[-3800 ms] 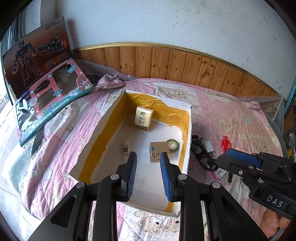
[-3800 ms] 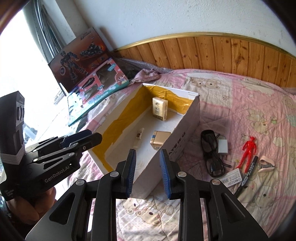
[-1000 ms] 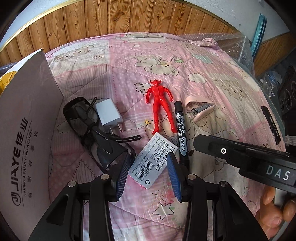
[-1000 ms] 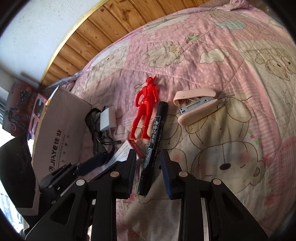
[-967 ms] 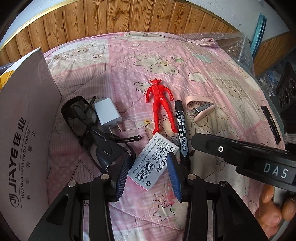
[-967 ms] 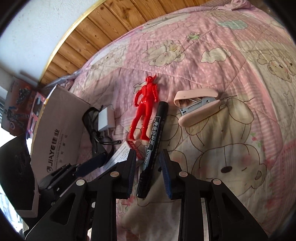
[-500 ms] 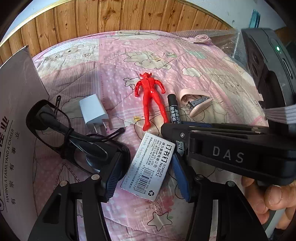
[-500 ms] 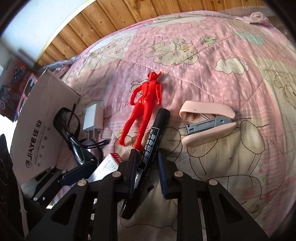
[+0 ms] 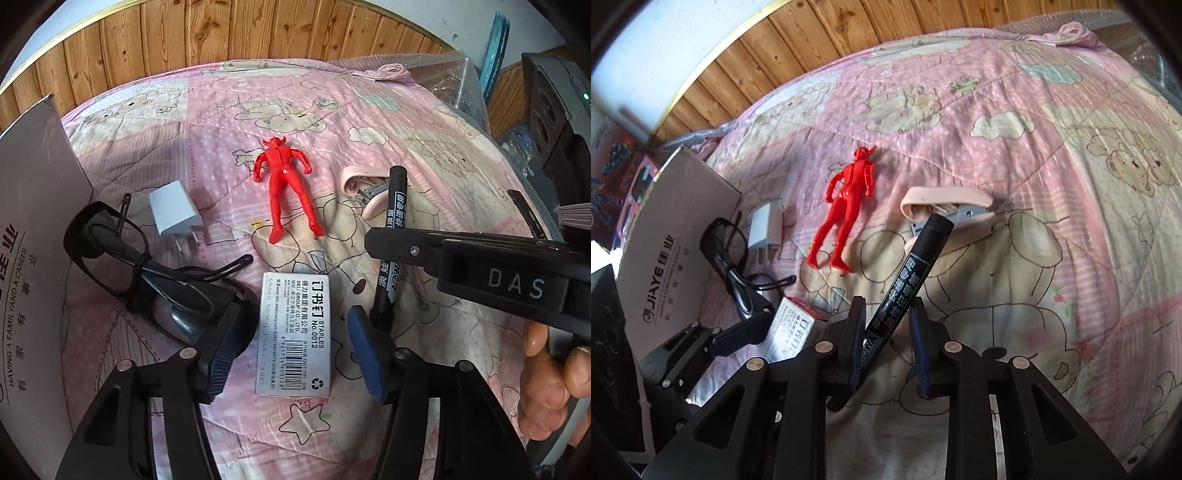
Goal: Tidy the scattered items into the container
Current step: 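Grasp the white staples box with the left gripper while the right gripper grasps the black marker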
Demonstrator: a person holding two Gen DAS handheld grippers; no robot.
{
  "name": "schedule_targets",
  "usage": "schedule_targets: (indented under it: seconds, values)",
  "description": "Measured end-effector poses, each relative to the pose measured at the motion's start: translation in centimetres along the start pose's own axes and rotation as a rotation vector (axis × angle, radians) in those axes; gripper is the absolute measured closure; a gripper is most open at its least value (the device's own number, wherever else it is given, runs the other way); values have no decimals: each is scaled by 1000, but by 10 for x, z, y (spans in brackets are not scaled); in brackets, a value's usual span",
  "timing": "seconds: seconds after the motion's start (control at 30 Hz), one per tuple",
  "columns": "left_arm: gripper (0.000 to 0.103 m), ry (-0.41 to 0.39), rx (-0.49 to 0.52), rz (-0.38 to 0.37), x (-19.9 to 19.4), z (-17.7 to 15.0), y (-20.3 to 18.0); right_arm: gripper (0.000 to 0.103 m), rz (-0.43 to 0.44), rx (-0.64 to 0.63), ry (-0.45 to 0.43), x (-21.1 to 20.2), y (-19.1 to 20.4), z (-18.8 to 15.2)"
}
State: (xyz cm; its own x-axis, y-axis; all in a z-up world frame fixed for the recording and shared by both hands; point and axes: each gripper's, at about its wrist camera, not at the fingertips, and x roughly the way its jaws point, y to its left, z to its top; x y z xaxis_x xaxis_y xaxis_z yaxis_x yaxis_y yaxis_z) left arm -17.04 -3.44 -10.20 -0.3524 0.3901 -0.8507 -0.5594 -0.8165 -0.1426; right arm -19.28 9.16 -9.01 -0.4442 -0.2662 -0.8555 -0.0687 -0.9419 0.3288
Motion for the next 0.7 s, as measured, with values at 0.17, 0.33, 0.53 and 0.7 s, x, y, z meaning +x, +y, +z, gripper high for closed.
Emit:
schedule_targets:
  seconds: [0.17,0.33,0.53,0.7]
  values:
    - [58,-10,7,2,-4,3,0,79,58,35,-6,-1,-7,-2]
    - [64,-34,-20,-47,-22,6,3,84,131,92,-39,-16,-13,-7]
    - [64,-43,-73,-90,-33,3,5,88,178,155,-69,-33,-18,-10]
    - [64,-48,-164,-173,-45,-3,14,89,176,167,-74,-45,-22,-14]
